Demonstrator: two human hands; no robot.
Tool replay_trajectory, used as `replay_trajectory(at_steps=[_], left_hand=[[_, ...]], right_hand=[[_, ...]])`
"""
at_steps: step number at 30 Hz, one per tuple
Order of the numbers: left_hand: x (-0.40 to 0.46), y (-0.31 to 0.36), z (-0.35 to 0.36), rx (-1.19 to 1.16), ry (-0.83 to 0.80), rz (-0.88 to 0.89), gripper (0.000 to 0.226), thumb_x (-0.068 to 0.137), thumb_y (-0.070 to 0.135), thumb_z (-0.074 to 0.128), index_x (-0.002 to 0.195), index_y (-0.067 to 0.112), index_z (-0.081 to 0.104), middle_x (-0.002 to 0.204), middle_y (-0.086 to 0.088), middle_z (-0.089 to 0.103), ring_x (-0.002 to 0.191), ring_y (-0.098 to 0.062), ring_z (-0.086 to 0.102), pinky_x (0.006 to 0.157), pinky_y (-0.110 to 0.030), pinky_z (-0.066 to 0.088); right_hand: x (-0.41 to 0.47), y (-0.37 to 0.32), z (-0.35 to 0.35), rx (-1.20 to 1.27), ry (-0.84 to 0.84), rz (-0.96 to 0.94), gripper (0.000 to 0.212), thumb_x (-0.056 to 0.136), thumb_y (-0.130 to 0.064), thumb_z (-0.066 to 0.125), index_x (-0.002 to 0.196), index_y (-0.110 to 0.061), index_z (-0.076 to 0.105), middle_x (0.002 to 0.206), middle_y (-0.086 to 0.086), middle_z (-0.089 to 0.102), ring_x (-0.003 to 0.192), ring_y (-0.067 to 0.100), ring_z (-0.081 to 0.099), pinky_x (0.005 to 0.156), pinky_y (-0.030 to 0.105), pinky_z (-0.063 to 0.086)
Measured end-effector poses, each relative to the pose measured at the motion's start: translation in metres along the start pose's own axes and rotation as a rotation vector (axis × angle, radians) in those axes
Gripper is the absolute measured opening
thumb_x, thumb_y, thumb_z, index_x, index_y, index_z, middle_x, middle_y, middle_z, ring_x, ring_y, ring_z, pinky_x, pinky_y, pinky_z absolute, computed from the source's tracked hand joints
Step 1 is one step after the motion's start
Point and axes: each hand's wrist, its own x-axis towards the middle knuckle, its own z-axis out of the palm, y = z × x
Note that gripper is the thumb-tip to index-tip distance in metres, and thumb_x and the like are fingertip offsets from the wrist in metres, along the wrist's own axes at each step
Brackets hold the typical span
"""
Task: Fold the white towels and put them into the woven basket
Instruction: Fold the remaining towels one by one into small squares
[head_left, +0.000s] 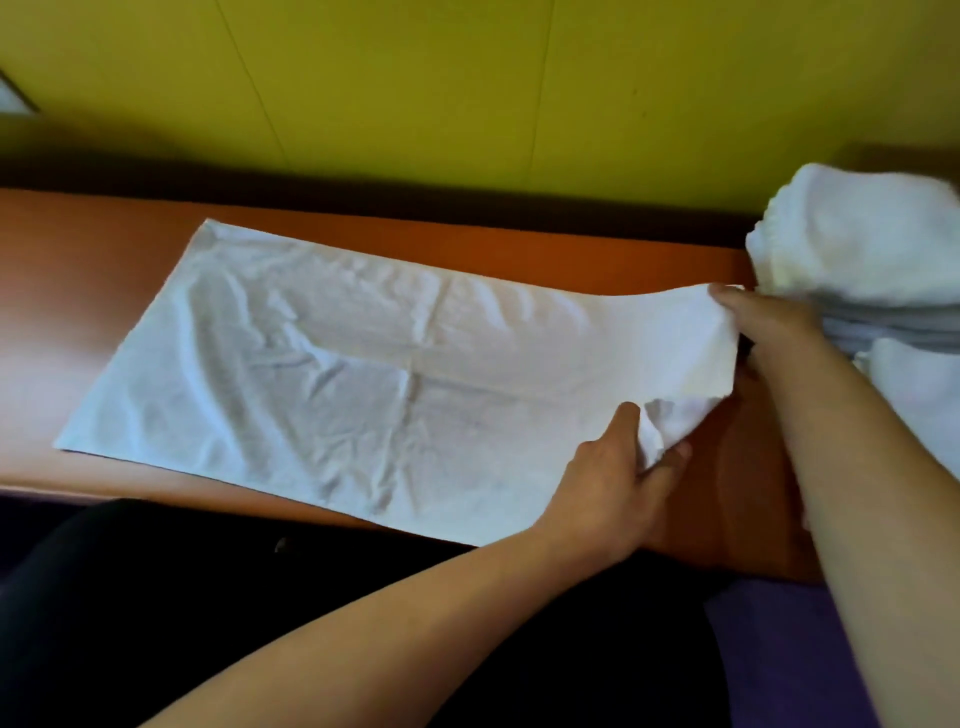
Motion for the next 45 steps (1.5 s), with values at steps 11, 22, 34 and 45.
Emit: replay_trajectory(at_steps=[11, 22, 34, 45], left_hand=[[-0.06, -0.002, -0.096, -0.184, 0.289, 0.055, 0.029, 0.104, 0.036, 0.044, 0.084, 0.016, 0.05, 0.068, -0.003, 0.051, 0.063, -0.009, 0.048, 0.062, -0.036, 0.043], [-0.119, -0.074, -0.243, -0.373, 0.54, -0.165, 0.019, 0.098, 0.009, 0.041, 0.096, 0.017, 0.058, 0.076, -0.01, 0.068, 0.063, -0.03, 0.069, 0.053, -0.018, 0.049], [-0.133, -0.162, -0.347, -0.341, 0.735, -0.243, 0.021, 0.103, 0.013, 0.039, 0.093, 0.013, 0.058, 0.068, -0.01, 0.063, 0.054, -0.028, 0.065, 0.056, -0.041, 0.059], [-0.121, -0.261, -0.381, 0.308, 0.815, -0.497, 0.016, 0.097, 0.035, 0.053, 0.091, 0.021, 0.056, 0.088, -0.002, 0.064, 0.084, -0.03, 0.061, 0.074, -0.042, 0.052]], right_hand=[[-0.092, -0.095, 0.058, 0.355, -0.115, -0.091, 0.013, 0.086, -0.019, 0.074, 0.095, -0.016, 0.065, 0.102, 0.007, 0.07, 0.079, 0.016, 0.069, 0.056, 0.029, 0.054], [-0.2, -0.144, 0.259, 0.342, -0.379, -0.12, 0.014, 0.088, -0.018, 0.071, 0.075, -0.02, 0.066, 0.081, 0.002, 0.066, 0.077, 0.02, 0.068, 0.067, 0.037, 0.06], [-0.268, -0.159, 0.426, 0.235, -0.431, -0.185, 0.018, 0.089, -0.02, 0.072, 0.071, -0.021, 0.069, 0.073, 0.001, 0.066, 0.074, 0.024, 0.069, 0.073, 0.046, 0.063], [-0.265, -0.102, 0.431, 0.078, -0.526, -0.253, 0.017, 0.097, -0.017, 0.06, 0.112, -0.015, 0.067, 0.078, 0.004, 0.066, 0.062, 0.015, 0.062, 0.055, 0.026, 0.052]])
